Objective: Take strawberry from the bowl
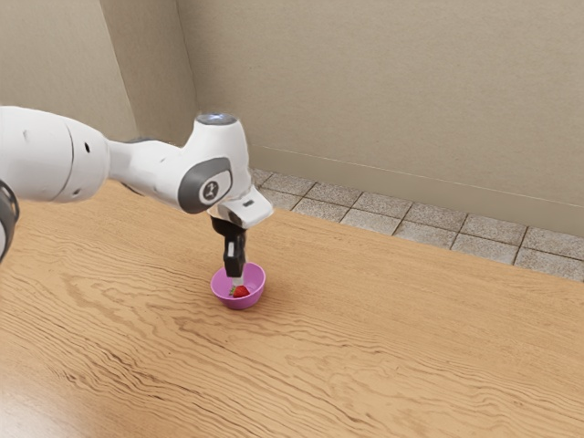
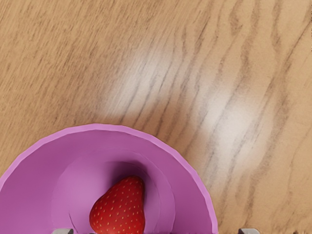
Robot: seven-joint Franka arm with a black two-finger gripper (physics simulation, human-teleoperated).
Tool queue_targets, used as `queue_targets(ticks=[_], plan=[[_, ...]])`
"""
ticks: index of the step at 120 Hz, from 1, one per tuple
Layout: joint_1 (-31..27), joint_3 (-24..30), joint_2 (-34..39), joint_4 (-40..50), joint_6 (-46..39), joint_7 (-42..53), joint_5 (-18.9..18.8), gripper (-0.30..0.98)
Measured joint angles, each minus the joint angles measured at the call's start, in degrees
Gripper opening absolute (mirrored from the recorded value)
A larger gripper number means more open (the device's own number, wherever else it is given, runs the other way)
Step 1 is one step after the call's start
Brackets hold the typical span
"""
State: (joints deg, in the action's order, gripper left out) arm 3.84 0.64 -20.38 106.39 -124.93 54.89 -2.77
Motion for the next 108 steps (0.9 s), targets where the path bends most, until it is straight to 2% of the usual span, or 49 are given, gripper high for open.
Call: queue_targets(ticks=[33, 108], plan=[[-0.1, -0.8, 0.5, 3.1, -3.7, 5.2, -0.5, 0.28], [-1.0, -0.8, -1.8, 3.9, -7.3, 17.3, -0.8, 0.31]])
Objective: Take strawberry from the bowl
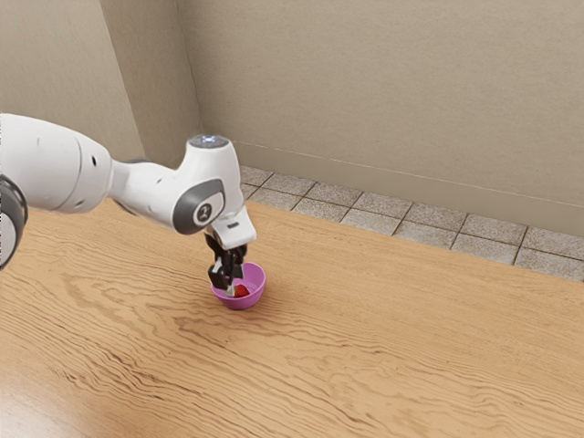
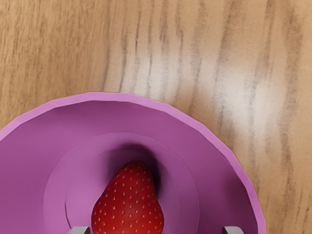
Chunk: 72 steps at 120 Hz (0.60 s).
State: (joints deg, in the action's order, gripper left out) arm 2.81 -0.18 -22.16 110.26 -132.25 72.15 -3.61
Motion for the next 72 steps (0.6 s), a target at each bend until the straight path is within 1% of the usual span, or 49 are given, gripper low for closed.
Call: queue_targets(ticks=[72], plan=[[-0.5, 0.4, -5.4, -3.5, -1.4, 4.8, 0.4, 0.31]])
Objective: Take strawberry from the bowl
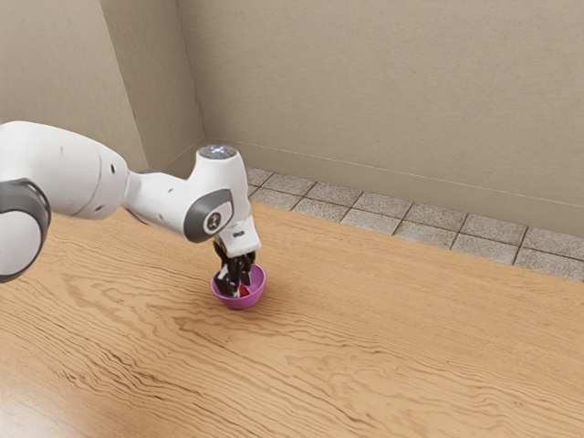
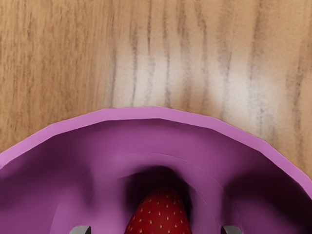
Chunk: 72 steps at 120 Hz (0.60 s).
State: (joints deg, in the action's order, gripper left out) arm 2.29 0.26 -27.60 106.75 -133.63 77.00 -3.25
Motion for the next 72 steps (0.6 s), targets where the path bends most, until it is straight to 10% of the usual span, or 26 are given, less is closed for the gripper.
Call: queue_targets(ticks=[72], plan=[[0.0, 0.0, -1.4, -0.5, -0.9, 1.5, 0.1, 0.16]])
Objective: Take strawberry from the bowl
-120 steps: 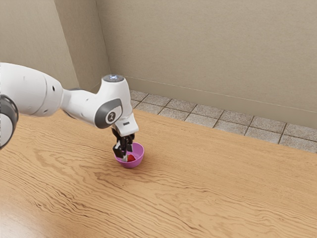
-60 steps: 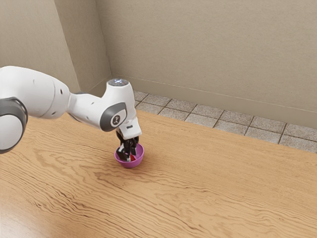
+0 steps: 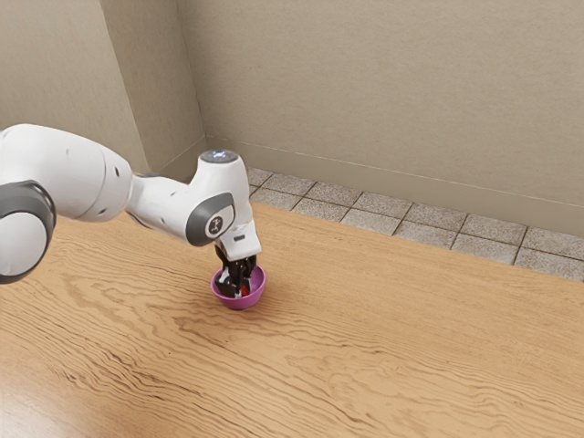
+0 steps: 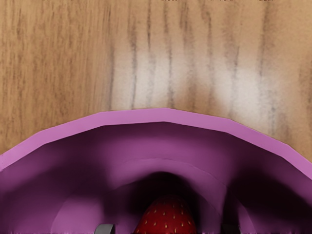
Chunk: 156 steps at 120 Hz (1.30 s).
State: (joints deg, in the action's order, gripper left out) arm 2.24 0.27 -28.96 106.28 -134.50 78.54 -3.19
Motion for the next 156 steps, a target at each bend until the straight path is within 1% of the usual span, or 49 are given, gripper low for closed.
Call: queue_targets(ticks=[35, 47, 56, 64, 70, 75, 83, 91, 107, 123, 127, 131, 136, 140, 142, 148, 156], plan=[[0.0, 0.0, 1.2, 0.2, -0.6, 0.1, -0.5, 0.11], [0.9, 0.0, 6.3, 1.3, -0.2, 0.1, -0.6, 0.09], [3.5, 0.2, 11.1, 1.5, 0.7, -0.1, -0.5, 0.08], [5.6, 2.7, 12.3, 0.0, 1.3, -0.4, -0.4, 0.07], [6.5, 6.0, 11.3, -1.9, 1.6, -0.8, -0.3, 0.07], [8.5, 7.8, 9.4, -4.1, 1.8, -1.1, -0.3, 0.07], [12.2, 9.0, 4.8, -8.1, 1.9, -1.8, -0.3, 0.08], [13.6, 9.8, 1.6, -9.8, 1.9, -2.4, -0.3, 0.08], [14.0, 10.1, 0.3, -10.4, 2.3, -3.2, -0.6, 0.35], [13.9, 10.0, 0.6, -10.4, 2.6, -4.1, -0.5, 0.51], [13.7, 9.8, 2.0, -9.9, 2.9, -5.2, -0.2, 0.53], [13.4, 9.6, 5.9, -8.5, 4.9, -7.6, 0.2, 0.55], [11.4, 9.7, 14.3, -6.6, 10.7, -12.6, 0.6, 0.58], [7.1, 9.2, 21.6, -6.3, 15.6, -16.5, 0.6, 0.59], [5.3, 7.7, 23.9, -7.7, 17.7, -18.3, 0.7, 0.60], [-2.3, 4.3, 27.6, -10.9, 23.1, -23.5, 0.8, 0.62], [-15.8, 2.5, 29.1, -12.6, 28.6, -29.7, 0.4, 0.64]])
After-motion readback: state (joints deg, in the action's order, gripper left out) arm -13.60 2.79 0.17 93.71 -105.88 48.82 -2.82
